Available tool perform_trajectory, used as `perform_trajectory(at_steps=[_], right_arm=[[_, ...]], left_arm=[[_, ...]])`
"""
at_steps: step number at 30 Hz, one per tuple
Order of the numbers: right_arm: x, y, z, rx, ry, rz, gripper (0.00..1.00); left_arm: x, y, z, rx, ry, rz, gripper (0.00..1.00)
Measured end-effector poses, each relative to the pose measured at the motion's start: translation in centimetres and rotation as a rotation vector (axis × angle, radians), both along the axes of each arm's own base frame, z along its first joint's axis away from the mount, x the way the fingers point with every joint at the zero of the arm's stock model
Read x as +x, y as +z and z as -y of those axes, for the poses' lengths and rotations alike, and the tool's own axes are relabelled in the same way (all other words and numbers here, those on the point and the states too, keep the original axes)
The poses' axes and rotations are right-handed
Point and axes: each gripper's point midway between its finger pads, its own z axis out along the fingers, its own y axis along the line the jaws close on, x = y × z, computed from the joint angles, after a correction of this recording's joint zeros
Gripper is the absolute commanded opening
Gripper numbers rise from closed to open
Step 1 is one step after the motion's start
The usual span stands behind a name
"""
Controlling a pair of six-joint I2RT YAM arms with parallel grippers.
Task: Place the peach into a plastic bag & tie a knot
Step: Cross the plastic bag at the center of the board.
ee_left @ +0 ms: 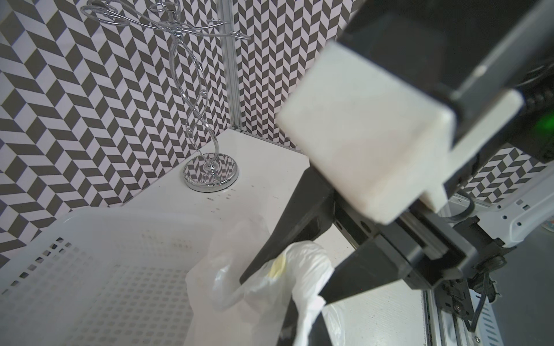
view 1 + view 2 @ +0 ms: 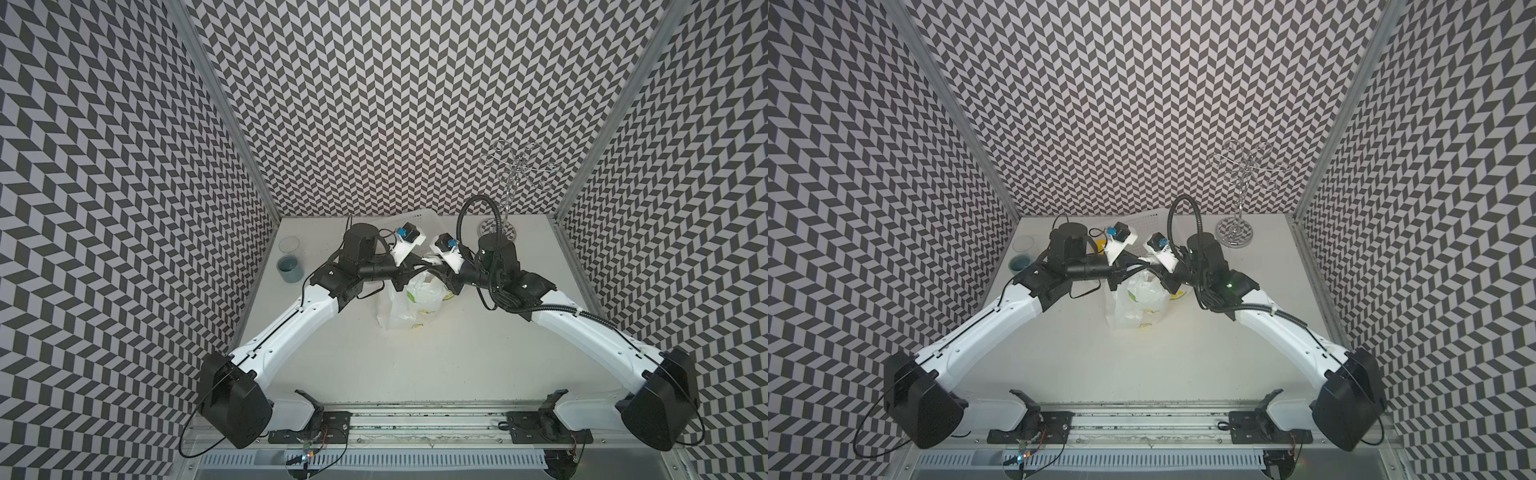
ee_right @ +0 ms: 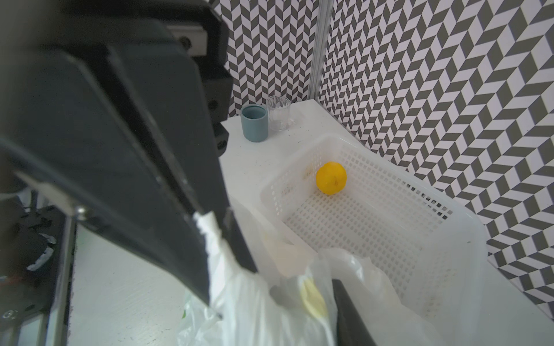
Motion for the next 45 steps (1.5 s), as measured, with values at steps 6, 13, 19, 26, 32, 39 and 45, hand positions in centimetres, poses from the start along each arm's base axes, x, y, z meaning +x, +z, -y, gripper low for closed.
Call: perform_trajectory(at_steps=[6,13,19,26,32,39,45], right_arm=[[0.1,-0.1,-0.4,0.002,0.000,0.006,0.07],[1.2,0.1,0.0,0.005,-0.045,0.040,0.03],[1.4,0.1,0.2,0.014,-0.042,0.039,0.03],[1.6,0.0,0.3,0.023,-0.051,0.048,0.04],[3.7,-1.7,1.2,0.022,-0.157,0.103,0.08],[5.6,0.1,1.8,0.123,-0.282,0.222,0.08],[6.3,2.8,2.3,0.245,-0.355,0.278,0.10]], left_arm=[[0.3,-0.1,-0.1,0.003,0.017,0.000,0.07],[1.0,0.8,-2.4,-0.022,0.085,-0.009,0.70],[1.3,-1.6,-6.8,-0.030,0.219,-0.002,0.93],[3.0,-6.6,-4.8,0.029,0.196,-0.092,0.48],[1.7,-6.3,-2.8,-0.013,0.102,-0.101,0.00],[-0.6,-5.2,-1.0,-0.070,-0.004,-0.095,0.00],[-1.8,-6.0,1.3,-0.085,-0.071,-0.129,0.00]])
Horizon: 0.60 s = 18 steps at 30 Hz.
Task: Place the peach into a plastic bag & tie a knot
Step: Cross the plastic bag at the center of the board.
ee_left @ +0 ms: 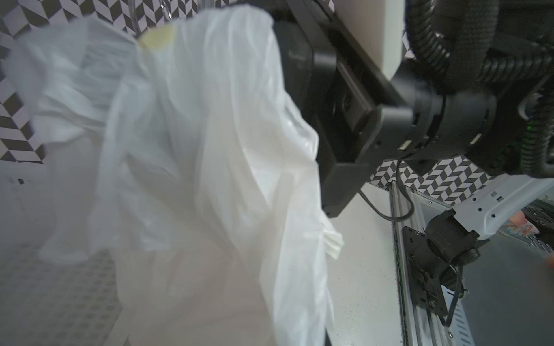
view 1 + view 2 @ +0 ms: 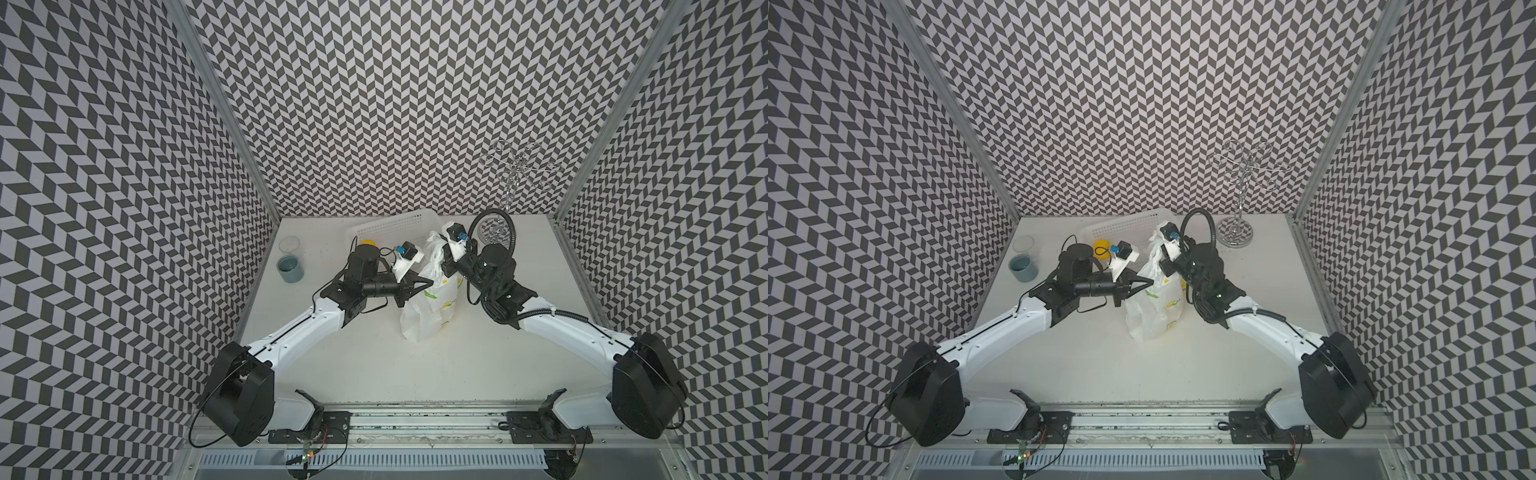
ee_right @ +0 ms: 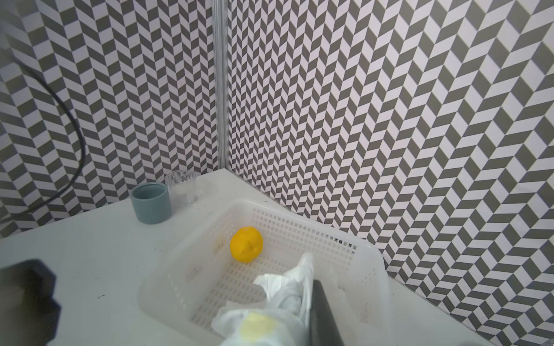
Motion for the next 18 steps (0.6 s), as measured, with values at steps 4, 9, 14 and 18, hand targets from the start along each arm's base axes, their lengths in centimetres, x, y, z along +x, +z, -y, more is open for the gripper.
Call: perform_trajectory(at_steps=[4,9,14,18], right_arm=[[-0.3,-1.5,0.1,0.014,-0.004,0.003,0.09],[-1.8,-3.7,0.4,0.013,0.060,-0.002,0.07],[-2.8,-2.7,1.1,0.002,0.130,-0.008,0.07],[-4.1,-1.9,2.3,0.026,0.139,0.031,0.05]], left_arm=[[-1.1,0.1,1.2,-0.014,-0.039,-0.015,0.06],[-1.3,-0.3,1.2,-0.003,-0.039,-0.042,0.31],[0.5,0.7,-2.1,-0.008,0.066,-0.051,0.55],[-0.2,3.9,-4.9,-0.071,0.116,0.011,0.58]])
